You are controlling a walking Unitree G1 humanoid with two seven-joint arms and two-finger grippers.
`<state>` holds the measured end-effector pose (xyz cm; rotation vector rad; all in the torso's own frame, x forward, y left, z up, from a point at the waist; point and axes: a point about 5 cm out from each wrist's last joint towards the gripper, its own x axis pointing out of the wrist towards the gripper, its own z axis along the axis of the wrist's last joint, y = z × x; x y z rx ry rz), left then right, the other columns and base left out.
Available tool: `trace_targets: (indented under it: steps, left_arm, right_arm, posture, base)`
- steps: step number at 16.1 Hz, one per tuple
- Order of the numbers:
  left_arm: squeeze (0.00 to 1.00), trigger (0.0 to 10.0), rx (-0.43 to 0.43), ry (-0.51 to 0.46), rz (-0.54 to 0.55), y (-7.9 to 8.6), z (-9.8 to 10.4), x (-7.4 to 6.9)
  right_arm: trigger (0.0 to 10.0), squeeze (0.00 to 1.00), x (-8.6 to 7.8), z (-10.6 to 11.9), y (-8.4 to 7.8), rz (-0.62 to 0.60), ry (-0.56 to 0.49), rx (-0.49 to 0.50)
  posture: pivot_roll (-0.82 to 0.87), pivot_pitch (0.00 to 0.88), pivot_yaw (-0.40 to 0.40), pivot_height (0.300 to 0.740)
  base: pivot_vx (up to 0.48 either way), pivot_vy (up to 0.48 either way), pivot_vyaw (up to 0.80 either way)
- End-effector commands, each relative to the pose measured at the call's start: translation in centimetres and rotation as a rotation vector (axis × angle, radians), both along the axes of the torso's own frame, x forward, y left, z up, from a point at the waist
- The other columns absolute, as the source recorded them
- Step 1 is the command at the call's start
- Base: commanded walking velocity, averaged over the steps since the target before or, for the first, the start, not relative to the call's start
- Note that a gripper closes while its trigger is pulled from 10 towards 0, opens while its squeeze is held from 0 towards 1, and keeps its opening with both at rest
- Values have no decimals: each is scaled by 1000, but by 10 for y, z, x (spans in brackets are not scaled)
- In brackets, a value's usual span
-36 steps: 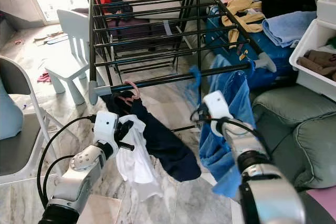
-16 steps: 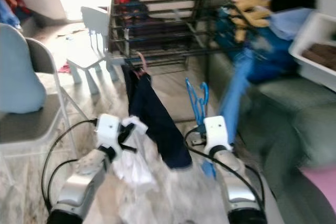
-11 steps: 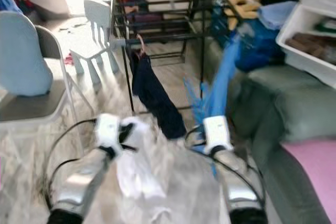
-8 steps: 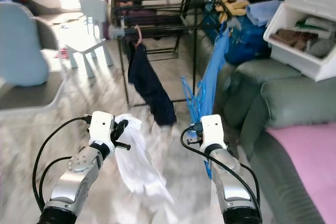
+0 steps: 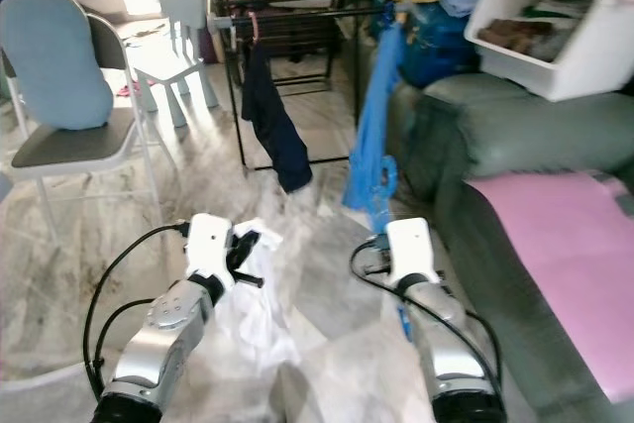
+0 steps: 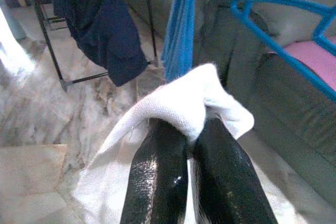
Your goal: Hang hanger
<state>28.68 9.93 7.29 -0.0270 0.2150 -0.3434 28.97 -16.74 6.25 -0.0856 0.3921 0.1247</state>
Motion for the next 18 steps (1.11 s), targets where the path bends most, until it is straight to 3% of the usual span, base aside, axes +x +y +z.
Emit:
trace_targets:
  steps: [1,6,18]
  left_arm:
    - [0,10000,-9,-43,24,6,9,4]
    - [0,10000,-48,-33,31,8,10,6]
    - [0,10000,-36,-40,4,7,11,6]
  right_arm:
    - [10000,0,5,10,6,10,-51,16]
    - [10000,0,8,15,12,27,-75,45]
    - [10000,0,10,13,16,39,-67,53]
  posture:
    - [-137,0,-4,740]
    - [-135,0,-7,740]
    - [-132,0,-4,740]
  base:
    - [0,0,0]
    - [0,48,0]
    - [0,323,-356]
